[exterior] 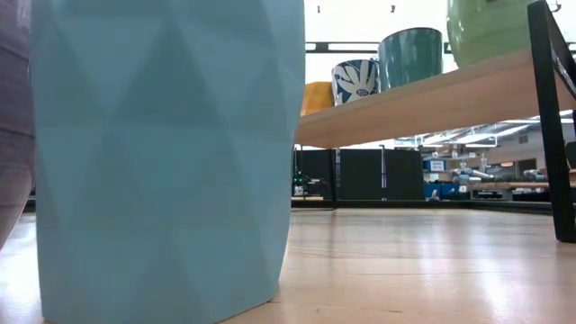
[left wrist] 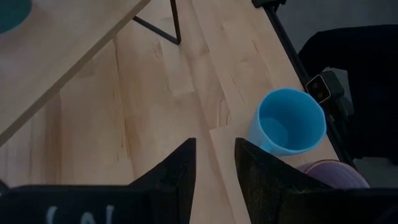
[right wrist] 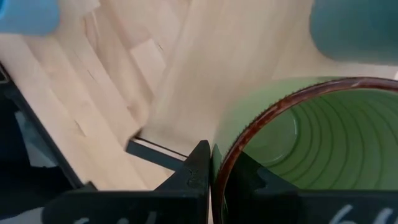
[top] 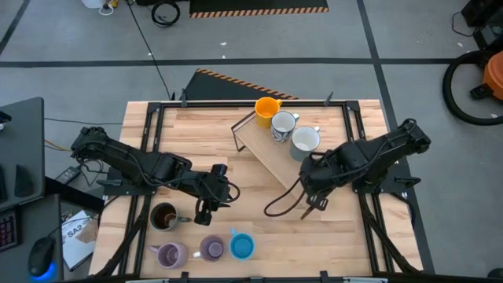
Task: Place coffee mugs
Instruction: Put the green mug on the shelf
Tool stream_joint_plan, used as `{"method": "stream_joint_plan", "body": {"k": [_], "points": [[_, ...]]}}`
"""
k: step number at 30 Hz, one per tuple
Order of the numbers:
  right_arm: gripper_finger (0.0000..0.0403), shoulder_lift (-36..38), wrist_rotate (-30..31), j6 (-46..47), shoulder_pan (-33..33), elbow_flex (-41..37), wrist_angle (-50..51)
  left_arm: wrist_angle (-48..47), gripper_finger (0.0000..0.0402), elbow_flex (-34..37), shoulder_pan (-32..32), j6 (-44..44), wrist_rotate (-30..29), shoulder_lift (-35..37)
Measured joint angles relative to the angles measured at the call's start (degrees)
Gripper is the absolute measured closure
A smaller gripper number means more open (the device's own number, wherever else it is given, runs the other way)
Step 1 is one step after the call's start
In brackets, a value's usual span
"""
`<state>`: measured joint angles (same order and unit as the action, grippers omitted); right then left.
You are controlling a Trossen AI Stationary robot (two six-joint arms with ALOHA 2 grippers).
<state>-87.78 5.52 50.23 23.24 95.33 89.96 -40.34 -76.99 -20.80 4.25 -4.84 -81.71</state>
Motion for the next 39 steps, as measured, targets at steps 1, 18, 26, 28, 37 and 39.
{"method": "stream_joint_plan", "body": {"k": [1, 18, 26, 28, 37, 39], "points": [[0.0373, 0.5, -0.5, -0.7, -0.3, -1.0, -0.1, 0.0, 0.0285, 0.0, 0.0, 0.0, 0.0, 0.0], [0.0373, 11.3, -1.3, -6.2, -5.5, -11.2, -0.5, 0.0, 0.0285, 0.0, 0.0, 0.1, 0.0, 0.0], [0.0372, 11.9, -4.5, -10.2, -8.4, -14.3, -3.6, 0.0, 0.0285, 0.0, 0.0, 0.5, 0.0, 0.0], [0.0369, 11.9, -4.7, -10.4, -8.8, -14.5, -3.7, 0.0, 0.0285, 0.0, 0.0, 1.2, 0.0, 0.0], [0.0340, 11.9, -4.3, -10.4, -8.9, -14.5, -4.2, -0.3, 0.0285, 0.0, 0.0, 1.2, 0.0, 0.0], [0.0333, 11.9, -3.9, -10.4, -8.9, -14.5, -4.1, -0.3, 0.0285, 0.0, 0.0, 1.2, 0.0, 0.0]]}}
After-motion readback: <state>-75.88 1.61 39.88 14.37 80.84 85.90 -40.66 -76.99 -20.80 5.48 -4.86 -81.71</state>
